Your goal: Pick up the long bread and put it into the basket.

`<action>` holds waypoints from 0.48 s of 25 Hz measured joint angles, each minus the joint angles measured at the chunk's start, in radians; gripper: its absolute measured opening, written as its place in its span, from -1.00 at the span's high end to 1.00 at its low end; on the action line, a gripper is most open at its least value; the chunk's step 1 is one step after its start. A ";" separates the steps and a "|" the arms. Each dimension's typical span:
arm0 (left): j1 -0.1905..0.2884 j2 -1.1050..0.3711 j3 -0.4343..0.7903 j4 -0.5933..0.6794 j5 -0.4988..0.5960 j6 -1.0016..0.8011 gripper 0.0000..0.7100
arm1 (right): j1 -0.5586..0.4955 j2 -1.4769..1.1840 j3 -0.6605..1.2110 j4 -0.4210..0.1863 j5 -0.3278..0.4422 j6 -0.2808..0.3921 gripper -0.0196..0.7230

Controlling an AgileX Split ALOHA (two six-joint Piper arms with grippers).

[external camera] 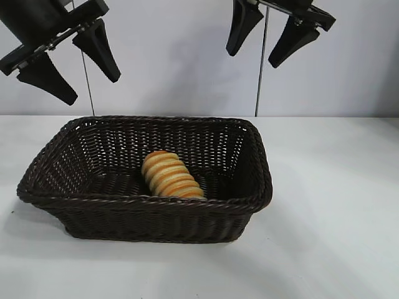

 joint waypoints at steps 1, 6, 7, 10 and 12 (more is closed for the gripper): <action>0.000 0.000 0.000 0.000 0.000 0.000 -0.56 | 0.000 0.000 0.000 0.000 0.000 0.000 -0.56; 0.000 0.000 0.000 0.000 0.000 0.000 -0.56 | 0.000 0.000 0.000 0.006 0.000 0.000 -0.56; 0.000 0.000 0.000 0.000 0.000 0.000 -0.56 | 0.000 0.000 0.000 0.006 0.000 0.000 -0.56; 0.000 0.000 0.000 0.000 0.000 0.000 -0.56 | 0.000 0.000 0.000 0.007 0.000 0.000 -0.56; 0.000 0.000 0.000 0.000 0.000 0.000 -0.56 | 0.000 0.000 0.000 0.007 0.000 0.000 -0.56</action>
